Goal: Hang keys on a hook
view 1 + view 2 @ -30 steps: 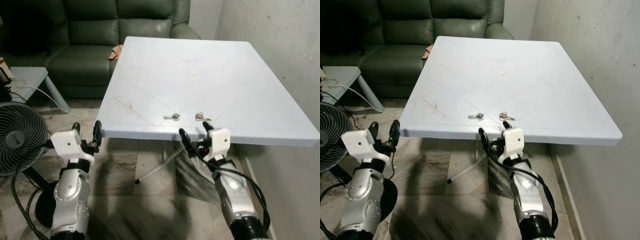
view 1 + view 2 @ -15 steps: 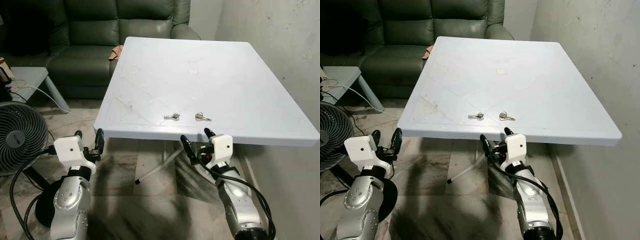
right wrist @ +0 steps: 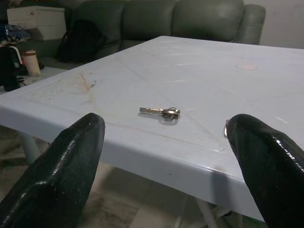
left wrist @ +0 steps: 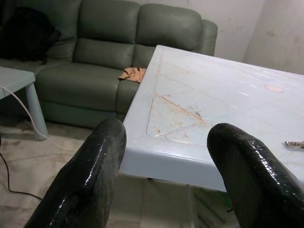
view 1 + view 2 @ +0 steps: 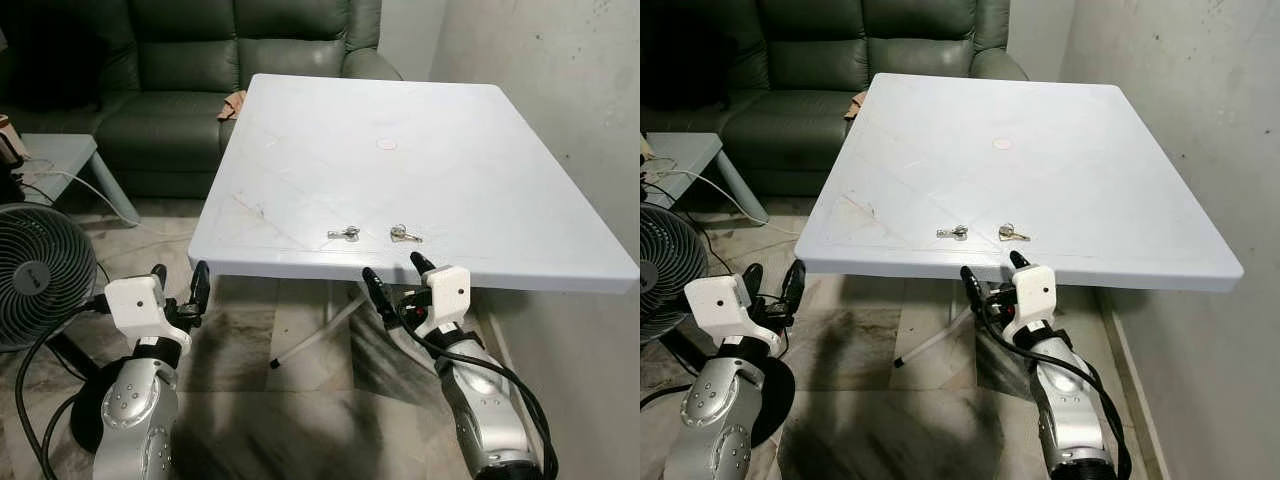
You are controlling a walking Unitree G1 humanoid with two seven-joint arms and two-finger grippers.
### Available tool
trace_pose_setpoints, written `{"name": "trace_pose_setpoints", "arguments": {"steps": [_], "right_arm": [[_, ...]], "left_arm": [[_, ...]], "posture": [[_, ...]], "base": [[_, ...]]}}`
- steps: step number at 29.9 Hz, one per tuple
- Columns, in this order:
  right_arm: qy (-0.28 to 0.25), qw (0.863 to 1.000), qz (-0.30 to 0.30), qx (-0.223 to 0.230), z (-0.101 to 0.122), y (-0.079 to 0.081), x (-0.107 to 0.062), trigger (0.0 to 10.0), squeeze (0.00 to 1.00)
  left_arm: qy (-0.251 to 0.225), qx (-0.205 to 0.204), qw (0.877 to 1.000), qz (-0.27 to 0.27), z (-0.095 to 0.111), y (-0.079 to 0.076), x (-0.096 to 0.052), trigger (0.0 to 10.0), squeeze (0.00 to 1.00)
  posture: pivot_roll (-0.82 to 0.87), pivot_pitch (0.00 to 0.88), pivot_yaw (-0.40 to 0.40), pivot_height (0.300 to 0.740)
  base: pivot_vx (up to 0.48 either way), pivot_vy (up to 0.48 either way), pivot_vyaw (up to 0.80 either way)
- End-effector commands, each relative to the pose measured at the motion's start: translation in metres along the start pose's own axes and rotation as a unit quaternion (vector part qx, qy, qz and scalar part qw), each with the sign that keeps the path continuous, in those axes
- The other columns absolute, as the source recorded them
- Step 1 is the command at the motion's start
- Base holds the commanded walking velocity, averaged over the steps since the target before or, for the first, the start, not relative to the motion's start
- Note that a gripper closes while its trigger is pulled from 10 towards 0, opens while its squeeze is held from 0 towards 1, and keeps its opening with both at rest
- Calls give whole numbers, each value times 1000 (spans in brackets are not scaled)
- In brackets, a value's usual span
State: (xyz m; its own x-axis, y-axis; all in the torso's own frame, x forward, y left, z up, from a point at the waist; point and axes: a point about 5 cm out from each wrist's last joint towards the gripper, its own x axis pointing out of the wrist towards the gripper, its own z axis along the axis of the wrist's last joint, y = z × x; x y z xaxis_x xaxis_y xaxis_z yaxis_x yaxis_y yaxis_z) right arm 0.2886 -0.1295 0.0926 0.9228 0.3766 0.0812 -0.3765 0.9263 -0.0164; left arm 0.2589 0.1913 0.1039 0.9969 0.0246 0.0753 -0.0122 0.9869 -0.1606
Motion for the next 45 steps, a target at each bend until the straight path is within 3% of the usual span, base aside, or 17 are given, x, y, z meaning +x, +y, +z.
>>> {"name": "trace_pose_setpoints", "arguments": {"steps": [1,33,45], "right_arm": [[-5,1000,5,-1,5,2,0,10000,0],[2,1000,7,4,3,6,-2,10000,0],[20,999,27,-19,4,4,1,10000,0]], "left_arm": [[4,1,1000,-8,1,-1,-1,10000,0],[15,-7,1000,-11,1,-2,-1,10000,0],[21,-1,1000,-15,-1,-11,0,10000,0]], "posture": [[-90,0,-5,740],[-86,0,-1,740],[-91,11,-1,740]], "base": [[255,0,0],[337,0,0],[0,0,0]]}}
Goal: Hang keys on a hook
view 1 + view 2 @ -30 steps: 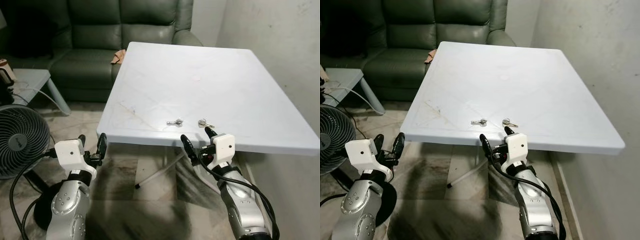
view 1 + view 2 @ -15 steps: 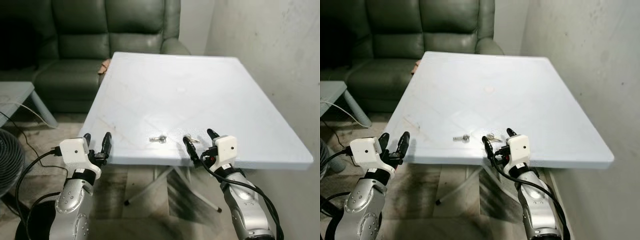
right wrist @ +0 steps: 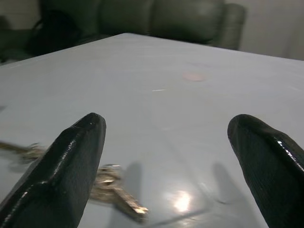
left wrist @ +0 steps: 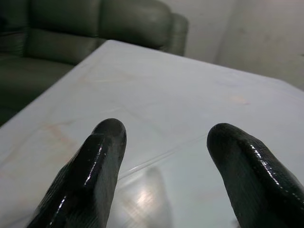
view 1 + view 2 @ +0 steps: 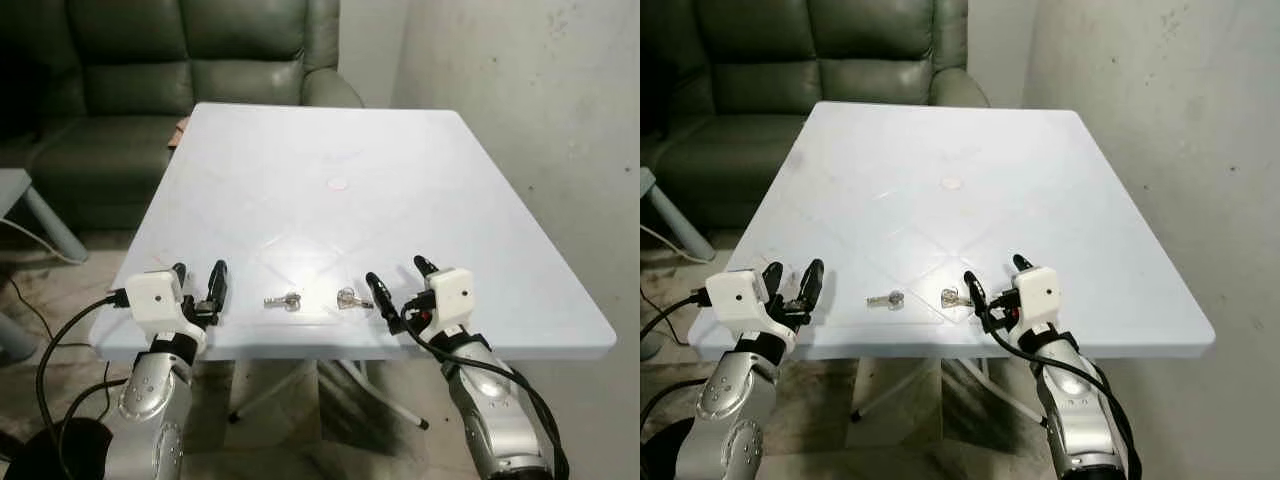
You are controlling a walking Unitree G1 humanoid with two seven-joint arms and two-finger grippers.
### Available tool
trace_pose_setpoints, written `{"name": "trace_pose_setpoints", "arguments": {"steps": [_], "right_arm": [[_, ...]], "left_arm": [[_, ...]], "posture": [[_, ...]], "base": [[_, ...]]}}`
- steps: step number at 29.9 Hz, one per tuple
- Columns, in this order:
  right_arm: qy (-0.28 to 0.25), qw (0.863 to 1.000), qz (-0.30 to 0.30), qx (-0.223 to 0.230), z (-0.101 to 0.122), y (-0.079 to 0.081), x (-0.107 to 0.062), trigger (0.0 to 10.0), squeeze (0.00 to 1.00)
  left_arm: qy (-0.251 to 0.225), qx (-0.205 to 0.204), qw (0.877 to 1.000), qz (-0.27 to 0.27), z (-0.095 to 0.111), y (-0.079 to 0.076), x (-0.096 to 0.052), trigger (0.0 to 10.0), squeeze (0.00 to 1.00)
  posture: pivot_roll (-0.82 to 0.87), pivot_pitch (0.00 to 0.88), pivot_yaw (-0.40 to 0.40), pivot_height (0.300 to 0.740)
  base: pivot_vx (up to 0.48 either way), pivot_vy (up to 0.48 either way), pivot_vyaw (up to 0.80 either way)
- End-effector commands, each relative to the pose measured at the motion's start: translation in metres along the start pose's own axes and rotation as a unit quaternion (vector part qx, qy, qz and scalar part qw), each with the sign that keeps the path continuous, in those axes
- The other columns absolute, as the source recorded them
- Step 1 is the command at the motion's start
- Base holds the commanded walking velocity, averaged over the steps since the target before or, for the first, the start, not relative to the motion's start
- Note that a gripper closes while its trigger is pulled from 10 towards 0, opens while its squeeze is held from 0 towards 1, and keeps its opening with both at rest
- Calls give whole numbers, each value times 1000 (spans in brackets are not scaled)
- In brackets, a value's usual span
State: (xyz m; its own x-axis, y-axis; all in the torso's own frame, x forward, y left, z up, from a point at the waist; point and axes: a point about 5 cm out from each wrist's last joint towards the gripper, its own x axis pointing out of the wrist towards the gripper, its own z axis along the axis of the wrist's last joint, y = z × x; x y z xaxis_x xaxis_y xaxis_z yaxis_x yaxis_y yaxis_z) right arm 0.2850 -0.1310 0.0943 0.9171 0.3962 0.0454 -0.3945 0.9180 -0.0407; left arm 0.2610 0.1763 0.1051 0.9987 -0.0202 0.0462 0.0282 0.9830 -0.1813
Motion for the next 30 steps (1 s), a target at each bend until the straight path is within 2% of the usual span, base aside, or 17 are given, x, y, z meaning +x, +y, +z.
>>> {"name": "trace_pose_setpoints", "arguments": {"steps": [1,10,21,26,30], "right_arm": [[9,1000,25,-9,2,3,7,10000,0],[37,996,74,-36,8,-3,20,10000,0],[52,992,115,-26,15,-4,40,10000,0],[84,978,186,-50,16,4,59,10000,0],[101,972,203,-64,14,4,64,10000,0]], "left_arm": [[5,16,1000,-6,0,1,-3,10000,0],[11,15,998,-53,-5,-16,-9,10000,0],[18,17,996,-90,-8,-30,-12,10000,0],[15,14,995,-99,-6,-36,-9,10000,0],[14,11,995,-100,-6,-37,-10,10000,0]], "posture": [[-89,13,-3,740],[-86,28,-18,740],[-71,47,-33,740],[-62,56,-41,740],[-56,53,-43,740]], "base": [[0,0,0],[0,0,0],[0,0,0],[0,0,0],[0,0,0]]}}
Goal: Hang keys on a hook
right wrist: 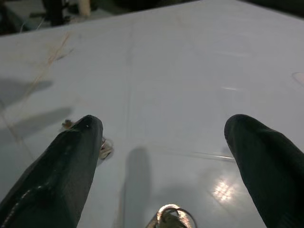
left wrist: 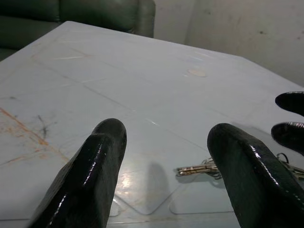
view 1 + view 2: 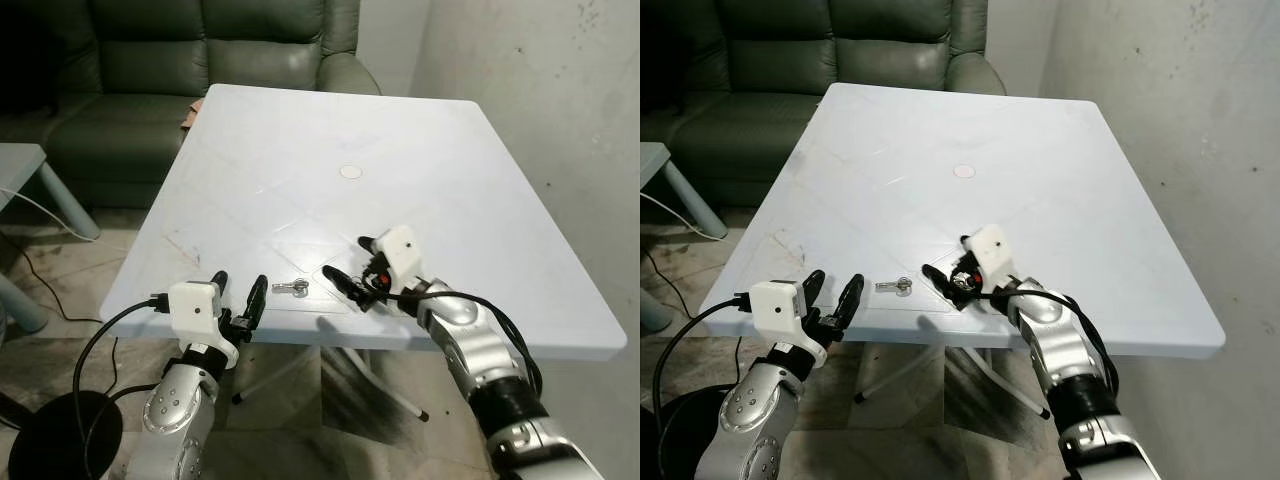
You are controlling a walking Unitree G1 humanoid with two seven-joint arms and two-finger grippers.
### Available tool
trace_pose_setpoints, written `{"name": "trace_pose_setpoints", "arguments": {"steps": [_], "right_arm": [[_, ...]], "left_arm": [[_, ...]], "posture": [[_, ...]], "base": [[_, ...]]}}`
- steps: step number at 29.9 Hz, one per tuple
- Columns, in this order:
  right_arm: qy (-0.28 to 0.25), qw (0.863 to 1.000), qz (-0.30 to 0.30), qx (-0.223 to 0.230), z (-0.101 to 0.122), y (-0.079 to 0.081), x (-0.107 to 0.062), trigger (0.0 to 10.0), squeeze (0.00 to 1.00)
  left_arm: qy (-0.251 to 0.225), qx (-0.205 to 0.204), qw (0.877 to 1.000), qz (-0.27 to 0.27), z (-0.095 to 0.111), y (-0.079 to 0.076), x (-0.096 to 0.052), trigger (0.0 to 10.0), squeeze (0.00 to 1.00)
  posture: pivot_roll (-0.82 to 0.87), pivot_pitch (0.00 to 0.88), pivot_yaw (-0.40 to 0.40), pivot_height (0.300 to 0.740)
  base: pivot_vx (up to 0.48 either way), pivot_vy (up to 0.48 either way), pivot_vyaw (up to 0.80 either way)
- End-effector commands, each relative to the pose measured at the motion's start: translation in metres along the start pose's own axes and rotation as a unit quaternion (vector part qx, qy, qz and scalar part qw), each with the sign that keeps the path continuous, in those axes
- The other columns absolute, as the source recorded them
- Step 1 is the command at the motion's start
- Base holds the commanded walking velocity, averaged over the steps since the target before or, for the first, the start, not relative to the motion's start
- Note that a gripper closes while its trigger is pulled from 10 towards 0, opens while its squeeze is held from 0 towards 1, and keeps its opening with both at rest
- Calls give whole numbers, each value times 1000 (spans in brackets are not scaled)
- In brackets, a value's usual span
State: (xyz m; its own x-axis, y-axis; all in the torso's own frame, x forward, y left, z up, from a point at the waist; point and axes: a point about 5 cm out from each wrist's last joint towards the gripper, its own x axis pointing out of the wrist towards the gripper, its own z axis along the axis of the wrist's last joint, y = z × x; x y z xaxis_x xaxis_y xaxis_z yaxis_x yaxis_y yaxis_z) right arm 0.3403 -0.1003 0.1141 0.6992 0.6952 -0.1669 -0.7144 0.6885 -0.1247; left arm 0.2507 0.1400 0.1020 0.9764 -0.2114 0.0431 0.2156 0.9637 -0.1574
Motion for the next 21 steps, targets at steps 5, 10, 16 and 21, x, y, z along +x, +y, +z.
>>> {"name": "trace_pose_setpoints", "arguments": {"steps": [5,10,16,21], "right_arm": [[34,999,23,-18,-8,-4,3,10000,0],[59,998,30,-20,-15,-9,1,10000,0],[71,997,21,-19,-20,-23,-6,10000,0],[80,997,23,-3,-24,-34,-15,10000,0]], "left_arm": [[-5,3,1000,-2,4,-3,1,10000,0],[-7,2,1000,2,5,-2,0,10000,0],[-8,1,1000,4,5,-2,0,10000,0],[-8,1,1000,3,5,-3,1,10000,0]], "posture": [[-43,49,-49,740],[-36,42,-51,740],[-35,38,-51,740],[-36,33,-51,740]], "base": [[0,0,0],[0,0,0],[0,0,0],[0,0,0]]}}
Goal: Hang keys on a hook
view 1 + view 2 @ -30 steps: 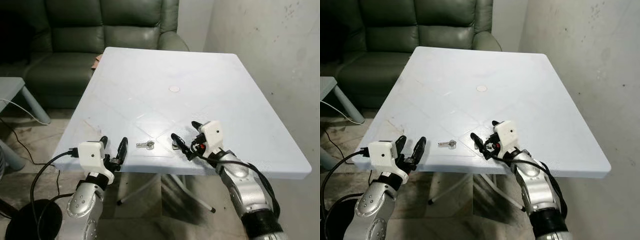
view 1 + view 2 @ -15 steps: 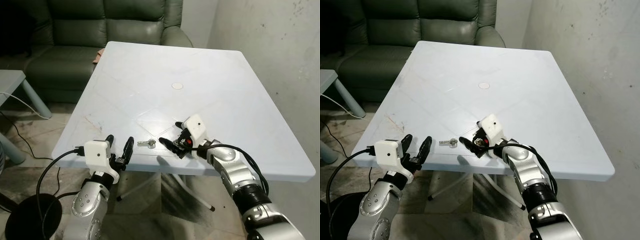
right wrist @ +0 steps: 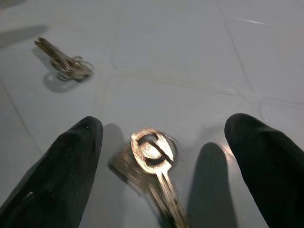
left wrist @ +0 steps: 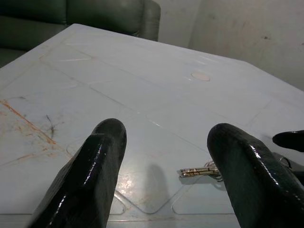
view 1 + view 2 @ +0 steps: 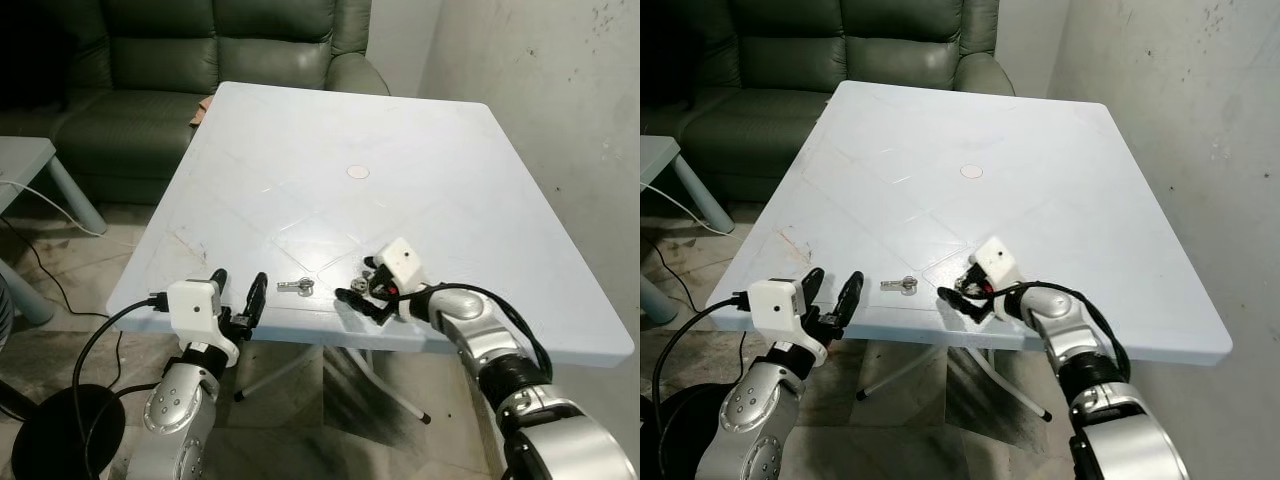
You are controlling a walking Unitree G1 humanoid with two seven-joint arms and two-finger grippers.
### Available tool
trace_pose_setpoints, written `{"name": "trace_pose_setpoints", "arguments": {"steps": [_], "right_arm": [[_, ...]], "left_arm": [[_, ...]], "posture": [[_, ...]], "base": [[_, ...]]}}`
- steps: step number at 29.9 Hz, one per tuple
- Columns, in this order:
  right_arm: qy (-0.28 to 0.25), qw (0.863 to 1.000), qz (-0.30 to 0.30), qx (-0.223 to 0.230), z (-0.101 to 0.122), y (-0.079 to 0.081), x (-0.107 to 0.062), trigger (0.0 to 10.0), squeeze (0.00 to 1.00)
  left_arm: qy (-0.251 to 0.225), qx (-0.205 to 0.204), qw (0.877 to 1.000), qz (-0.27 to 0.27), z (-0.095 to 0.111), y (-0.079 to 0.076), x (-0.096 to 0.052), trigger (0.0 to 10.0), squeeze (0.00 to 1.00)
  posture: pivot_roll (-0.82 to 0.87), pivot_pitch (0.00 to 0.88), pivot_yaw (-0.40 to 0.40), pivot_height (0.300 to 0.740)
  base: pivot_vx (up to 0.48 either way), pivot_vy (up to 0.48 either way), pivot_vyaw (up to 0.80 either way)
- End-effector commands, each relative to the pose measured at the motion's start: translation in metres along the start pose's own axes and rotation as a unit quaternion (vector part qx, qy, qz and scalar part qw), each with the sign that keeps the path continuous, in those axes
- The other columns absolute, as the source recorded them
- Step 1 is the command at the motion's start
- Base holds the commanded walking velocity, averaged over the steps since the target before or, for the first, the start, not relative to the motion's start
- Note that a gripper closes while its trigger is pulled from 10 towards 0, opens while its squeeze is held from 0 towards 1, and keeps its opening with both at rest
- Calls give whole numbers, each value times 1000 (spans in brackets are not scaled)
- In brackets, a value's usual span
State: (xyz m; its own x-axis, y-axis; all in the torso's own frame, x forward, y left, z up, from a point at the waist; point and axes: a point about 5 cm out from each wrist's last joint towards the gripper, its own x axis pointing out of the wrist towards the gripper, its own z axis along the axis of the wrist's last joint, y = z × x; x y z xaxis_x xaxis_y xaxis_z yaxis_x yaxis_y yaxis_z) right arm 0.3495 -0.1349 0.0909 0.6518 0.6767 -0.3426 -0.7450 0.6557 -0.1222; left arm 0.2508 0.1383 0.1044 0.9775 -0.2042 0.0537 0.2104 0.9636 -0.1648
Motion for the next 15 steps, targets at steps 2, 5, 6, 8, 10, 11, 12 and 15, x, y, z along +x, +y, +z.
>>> {"name": "trace_pose_setpoints", "arguments": {"steps": [2,5,6,8,10,11,12,15], "right_arm": [[-11,1000,2,0,5,-8,-4,10000,0],[-12,1000,0,5,4,-12,-7,7059,0],[-12,1000,-2,6,4,-14,-9,7059,0],[-13,1000,0,6,3,-16,-11,902,0],[-13,1000,0,7,3,-16,-12,902,0],[-14,1000,2,8,2,-16,-12,0,0],[-17,1000,10,12,2,-15,-13,0,0],[-19,1000,19,13,0,-14,-13,0,0]], "left_arm": [[-2,5,1000,0,3,-1,1,10000,0],[-2,7,1000,-1,3,-1,1,10000,0],[-3,8,1000,-1,3,-1,2,10000,0],[-3,10,1000,-1,4,-1,2,10000,0],[-3,10,1000,-1,4,-1,2,10000,0],[-3,11,1000,-1,4,-1,3,10000,0],[-3,11,1000,0,5,0,3,10000,0],[-3,12,1000,1,5,0,3,10000,0]], "posture": [[-40,30,-47,740],[-42,30,-44,740],[-42,30,-44,740],[-42,30,-44,740],[-42,30,-44,740],[-45,33,-38,740],[-45,33,-38,740],[-45,33,-38,740]], "base": [[0,0,0],[0,0,0],[0,0,0],[0,0,0],[0,0,0],[0,0,0],[0,0,0],[0,0,0]]}}
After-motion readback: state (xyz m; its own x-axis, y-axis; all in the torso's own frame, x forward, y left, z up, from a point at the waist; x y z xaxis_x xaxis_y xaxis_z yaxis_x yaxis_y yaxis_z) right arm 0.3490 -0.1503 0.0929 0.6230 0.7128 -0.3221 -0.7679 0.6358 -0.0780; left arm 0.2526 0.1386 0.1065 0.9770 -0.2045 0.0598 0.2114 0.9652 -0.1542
